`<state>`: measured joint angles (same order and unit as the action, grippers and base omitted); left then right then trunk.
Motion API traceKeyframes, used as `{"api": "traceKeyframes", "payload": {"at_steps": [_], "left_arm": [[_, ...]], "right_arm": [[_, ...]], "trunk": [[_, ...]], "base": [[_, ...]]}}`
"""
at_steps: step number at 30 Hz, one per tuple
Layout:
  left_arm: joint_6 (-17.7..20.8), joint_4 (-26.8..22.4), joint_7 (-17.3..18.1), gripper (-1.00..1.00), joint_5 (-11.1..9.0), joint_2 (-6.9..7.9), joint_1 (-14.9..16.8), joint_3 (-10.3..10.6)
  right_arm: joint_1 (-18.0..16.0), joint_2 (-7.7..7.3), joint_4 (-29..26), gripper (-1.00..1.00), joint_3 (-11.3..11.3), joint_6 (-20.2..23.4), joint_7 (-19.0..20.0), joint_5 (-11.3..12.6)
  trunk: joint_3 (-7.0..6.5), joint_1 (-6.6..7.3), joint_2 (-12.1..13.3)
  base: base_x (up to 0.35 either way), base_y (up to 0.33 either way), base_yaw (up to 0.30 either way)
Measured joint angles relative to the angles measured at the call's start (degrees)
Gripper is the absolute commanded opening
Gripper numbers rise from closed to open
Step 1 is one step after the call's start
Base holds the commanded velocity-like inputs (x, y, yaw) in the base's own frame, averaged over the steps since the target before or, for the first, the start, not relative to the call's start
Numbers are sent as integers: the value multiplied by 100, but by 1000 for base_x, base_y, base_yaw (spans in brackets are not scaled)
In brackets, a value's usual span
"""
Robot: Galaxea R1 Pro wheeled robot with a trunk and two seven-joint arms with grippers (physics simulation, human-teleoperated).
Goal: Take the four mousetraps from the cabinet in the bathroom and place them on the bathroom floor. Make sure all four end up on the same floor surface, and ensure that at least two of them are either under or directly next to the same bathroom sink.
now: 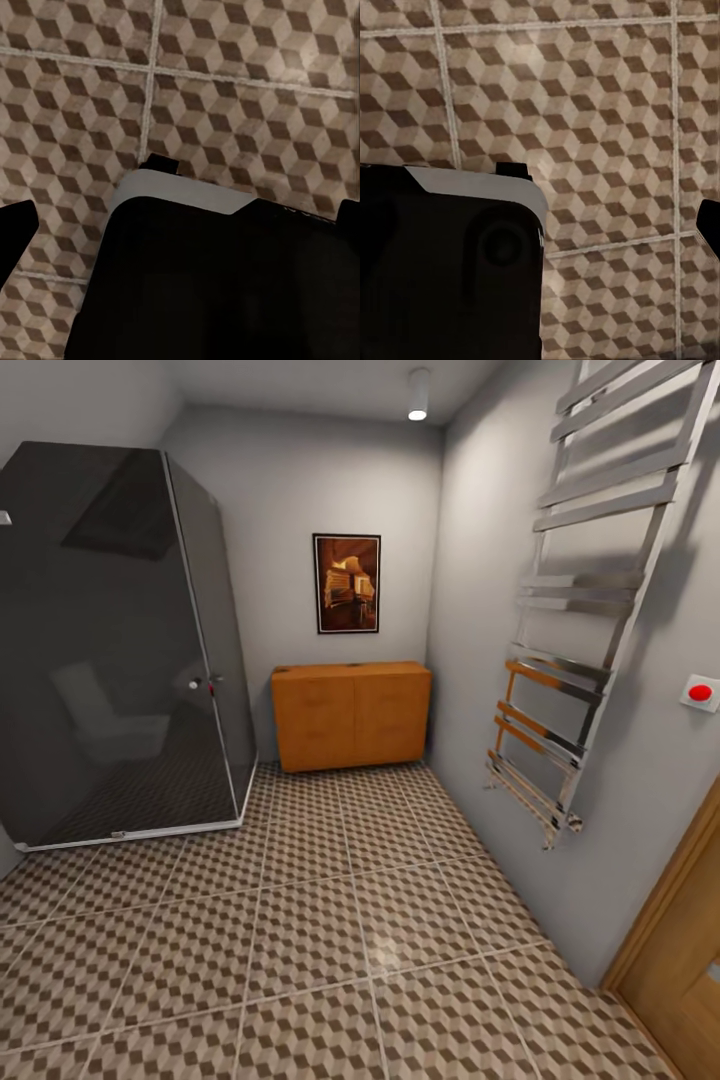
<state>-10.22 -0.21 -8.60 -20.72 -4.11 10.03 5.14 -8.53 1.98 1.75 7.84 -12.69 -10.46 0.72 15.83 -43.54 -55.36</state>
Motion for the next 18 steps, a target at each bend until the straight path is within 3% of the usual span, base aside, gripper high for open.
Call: {"api": "traceKeyframes", "payload": {"at_steps": [18], "left_arm": [[1, 0, 1, 100, -3, 0, -2, -1]], "right_arm": [[0, 2, 0, 100, 0, 12, 0, 0]], "trunk": [[0, 0, 0]], "base": [[324, 0, 0]]}}
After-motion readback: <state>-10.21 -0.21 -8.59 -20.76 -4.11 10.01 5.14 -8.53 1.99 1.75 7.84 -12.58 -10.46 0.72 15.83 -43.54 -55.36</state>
